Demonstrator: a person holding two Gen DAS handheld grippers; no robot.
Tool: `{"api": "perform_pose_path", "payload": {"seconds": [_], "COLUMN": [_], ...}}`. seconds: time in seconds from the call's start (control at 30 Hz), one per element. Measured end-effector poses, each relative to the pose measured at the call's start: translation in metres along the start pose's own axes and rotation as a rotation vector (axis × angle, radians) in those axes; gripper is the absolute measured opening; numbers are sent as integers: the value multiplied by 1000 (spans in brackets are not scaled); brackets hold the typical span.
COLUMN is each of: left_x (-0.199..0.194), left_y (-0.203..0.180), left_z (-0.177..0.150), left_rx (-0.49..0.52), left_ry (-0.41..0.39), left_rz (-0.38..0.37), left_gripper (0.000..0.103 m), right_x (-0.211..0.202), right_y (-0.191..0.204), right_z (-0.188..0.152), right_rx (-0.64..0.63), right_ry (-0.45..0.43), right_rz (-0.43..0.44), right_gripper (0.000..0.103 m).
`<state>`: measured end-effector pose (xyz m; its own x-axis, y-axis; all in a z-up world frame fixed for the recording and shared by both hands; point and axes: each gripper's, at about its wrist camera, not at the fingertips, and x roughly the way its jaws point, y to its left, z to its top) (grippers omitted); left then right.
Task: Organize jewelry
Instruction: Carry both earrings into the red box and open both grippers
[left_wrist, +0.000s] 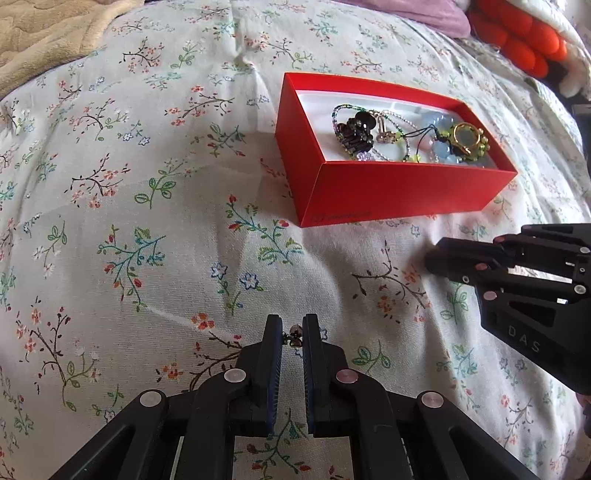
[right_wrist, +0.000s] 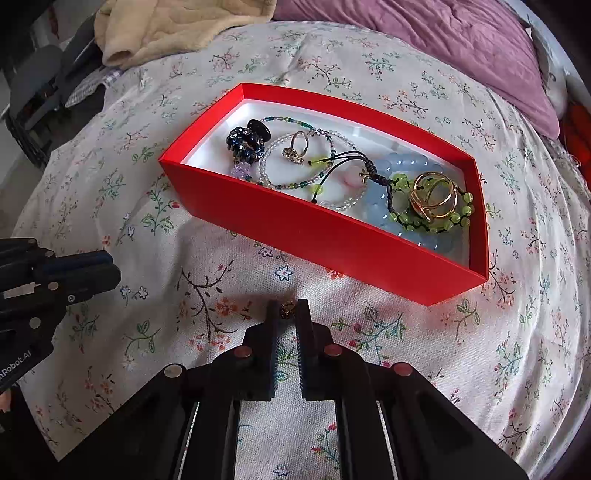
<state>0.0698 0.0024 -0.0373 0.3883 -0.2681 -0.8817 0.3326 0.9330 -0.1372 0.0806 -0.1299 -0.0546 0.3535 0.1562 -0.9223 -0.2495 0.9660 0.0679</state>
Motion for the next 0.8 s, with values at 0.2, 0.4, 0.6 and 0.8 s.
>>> {"api": "perform_pose_path", "payload": {"seconds": [0.2, 0.4, 0.6, 0.8], "left_x": [-3, -6, -11, -21], "left_y": [2, -1, -7, -13], "left_z": [1, 2, 3, 9], "left_rx": [-14, -19, -19, -16], "left_ry": [-1, -5, -12, -34], "left_rz": [3, 0, -10, -10], "left_gripper": [5, 5, 5, 5], "right_x": [-10, -23, -39, -60], "right_y": [3, 0, -6, -14], "right_z": [-3, -6, -7, -5], "right_rx": [9, 35, 73, 108], "right_ry": [6, 14, 8, -35], "right_rz": [28, 41, 60, 84], "right_gripper": [9, 9, 9, 9]}}
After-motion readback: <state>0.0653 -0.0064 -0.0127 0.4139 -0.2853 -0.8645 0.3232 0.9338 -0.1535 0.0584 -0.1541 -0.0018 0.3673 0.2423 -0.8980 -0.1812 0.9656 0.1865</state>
